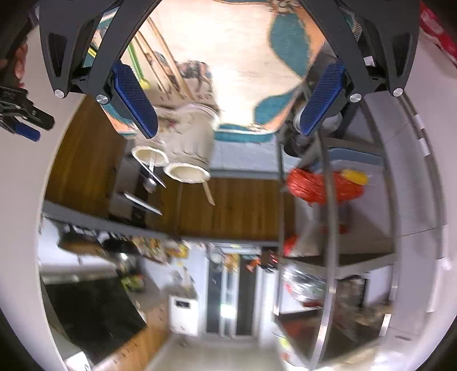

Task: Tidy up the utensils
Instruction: 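Open both grippers and withdraw them from the holder, then grasp a wooden chopstick with the left gripper while the right gripper grasps a gold fork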

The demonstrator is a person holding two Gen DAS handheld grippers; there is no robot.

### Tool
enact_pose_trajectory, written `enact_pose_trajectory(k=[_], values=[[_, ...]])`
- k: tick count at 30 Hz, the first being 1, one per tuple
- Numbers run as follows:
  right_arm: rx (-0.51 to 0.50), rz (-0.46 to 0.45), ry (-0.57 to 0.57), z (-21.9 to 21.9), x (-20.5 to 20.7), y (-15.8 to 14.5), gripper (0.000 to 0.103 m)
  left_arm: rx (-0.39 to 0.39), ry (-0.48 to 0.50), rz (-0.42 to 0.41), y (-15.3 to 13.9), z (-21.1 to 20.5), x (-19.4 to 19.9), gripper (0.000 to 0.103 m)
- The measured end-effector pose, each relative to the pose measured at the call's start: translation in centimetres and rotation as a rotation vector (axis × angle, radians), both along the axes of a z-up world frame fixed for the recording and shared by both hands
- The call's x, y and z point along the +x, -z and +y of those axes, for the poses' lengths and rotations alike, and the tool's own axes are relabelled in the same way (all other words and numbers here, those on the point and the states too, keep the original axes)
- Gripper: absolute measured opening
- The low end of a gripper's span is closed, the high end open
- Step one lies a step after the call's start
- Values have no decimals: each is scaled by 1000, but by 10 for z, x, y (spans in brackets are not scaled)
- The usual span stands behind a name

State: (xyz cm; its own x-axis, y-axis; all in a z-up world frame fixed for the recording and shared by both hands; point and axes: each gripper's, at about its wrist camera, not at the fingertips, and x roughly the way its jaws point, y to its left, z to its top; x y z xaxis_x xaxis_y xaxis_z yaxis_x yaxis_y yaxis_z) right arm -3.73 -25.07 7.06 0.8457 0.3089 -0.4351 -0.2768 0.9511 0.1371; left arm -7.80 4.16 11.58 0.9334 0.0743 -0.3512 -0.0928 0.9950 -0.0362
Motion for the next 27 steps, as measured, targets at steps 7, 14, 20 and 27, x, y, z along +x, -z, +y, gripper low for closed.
enact_pose_trajectory(k=[7, 14, 20, 27], values=[[-26, 80, 22, -18, 19, 34, 98, 34, 116, 96, 30, -22, 31, 98], [-86, 185, -33, -3, 47, 75, 98, 37, 174, 237, 80, -30, 69, 98], [-104, 258, -86, 14, 77, 93, 80, -31, 227, 394, 118, -31, 101, 67], [-29, 376, -118, 17, 103, 107, 38, -53, 273, 477, 139, -43, 114, 44]])
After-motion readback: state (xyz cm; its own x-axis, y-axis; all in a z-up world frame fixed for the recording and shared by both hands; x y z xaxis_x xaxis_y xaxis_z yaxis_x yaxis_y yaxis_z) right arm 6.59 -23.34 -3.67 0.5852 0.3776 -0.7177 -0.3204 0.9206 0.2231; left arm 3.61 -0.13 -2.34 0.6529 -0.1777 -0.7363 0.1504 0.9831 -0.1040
